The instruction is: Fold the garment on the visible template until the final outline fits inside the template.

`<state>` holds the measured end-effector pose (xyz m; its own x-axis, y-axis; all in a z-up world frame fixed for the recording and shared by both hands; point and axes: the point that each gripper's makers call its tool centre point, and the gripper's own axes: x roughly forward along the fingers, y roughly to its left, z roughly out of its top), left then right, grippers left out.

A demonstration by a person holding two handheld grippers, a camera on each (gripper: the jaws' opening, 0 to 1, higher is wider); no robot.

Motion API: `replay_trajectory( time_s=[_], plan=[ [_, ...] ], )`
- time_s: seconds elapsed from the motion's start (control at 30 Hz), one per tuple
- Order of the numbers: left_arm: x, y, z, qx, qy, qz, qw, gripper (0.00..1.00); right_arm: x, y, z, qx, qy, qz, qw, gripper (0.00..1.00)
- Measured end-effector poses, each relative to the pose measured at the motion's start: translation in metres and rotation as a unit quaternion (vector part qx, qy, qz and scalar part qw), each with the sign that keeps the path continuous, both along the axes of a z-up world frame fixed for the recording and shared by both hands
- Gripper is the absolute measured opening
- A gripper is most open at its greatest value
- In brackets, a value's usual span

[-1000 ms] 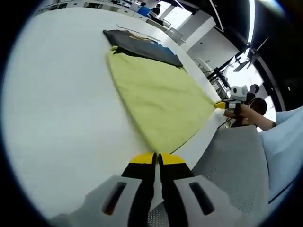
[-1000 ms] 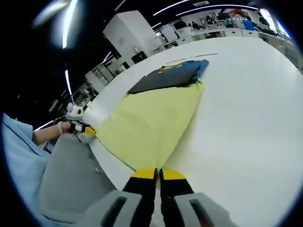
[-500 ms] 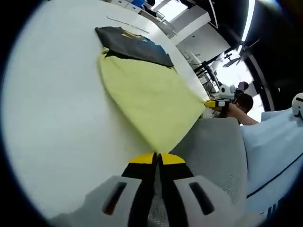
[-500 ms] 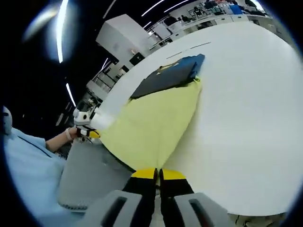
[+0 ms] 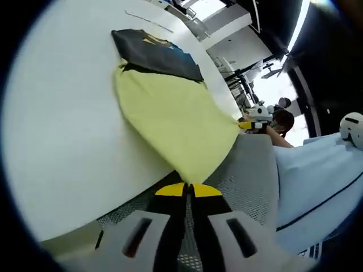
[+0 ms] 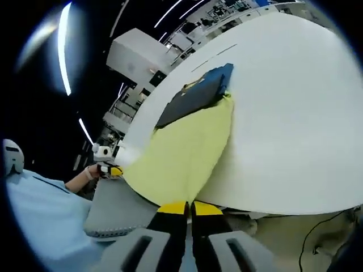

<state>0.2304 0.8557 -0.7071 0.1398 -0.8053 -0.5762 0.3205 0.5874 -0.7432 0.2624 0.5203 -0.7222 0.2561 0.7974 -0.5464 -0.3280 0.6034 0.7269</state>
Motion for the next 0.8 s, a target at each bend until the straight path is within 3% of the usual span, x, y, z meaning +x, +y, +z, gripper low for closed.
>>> replay_trajectory(
  time_s=[0.33,0.53,0.8],
  plan=[
    [0.03,0.0,0.024,-0.016,-0.03,0.012,0.9993,0.0,0.019,0.005,0.022,0.03,0.005,-0.008,0.9995,0.0],
    [0.061,0.003,0.039,-0.019,-0.064,0.016,0.9977,0.0,0.056,0.008,0.043,0.062,-0.007,-0.028,0.9977,0.0],
    [0.11,0.007,0.05,-0.036,-0.094,0.057,0.9933,0.0,0.111,0.017,0.061,0.099,-0.022,-0.053,0.9935,0.0]
  ],
)
